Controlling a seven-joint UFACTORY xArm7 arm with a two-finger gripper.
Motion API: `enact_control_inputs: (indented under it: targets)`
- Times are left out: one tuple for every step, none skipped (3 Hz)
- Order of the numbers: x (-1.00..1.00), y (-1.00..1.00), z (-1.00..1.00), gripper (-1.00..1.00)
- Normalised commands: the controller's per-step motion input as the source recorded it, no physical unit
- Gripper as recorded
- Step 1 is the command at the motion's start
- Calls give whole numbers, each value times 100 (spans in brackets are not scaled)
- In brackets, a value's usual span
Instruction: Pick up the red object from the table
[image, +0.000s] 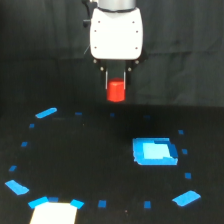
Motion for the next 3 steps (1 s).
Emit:
enact_control_inputs:
  targets:
    - [-39,-40,5,-100]
    - [12,-19,24,-86]
    - [11,-58,23,-100]
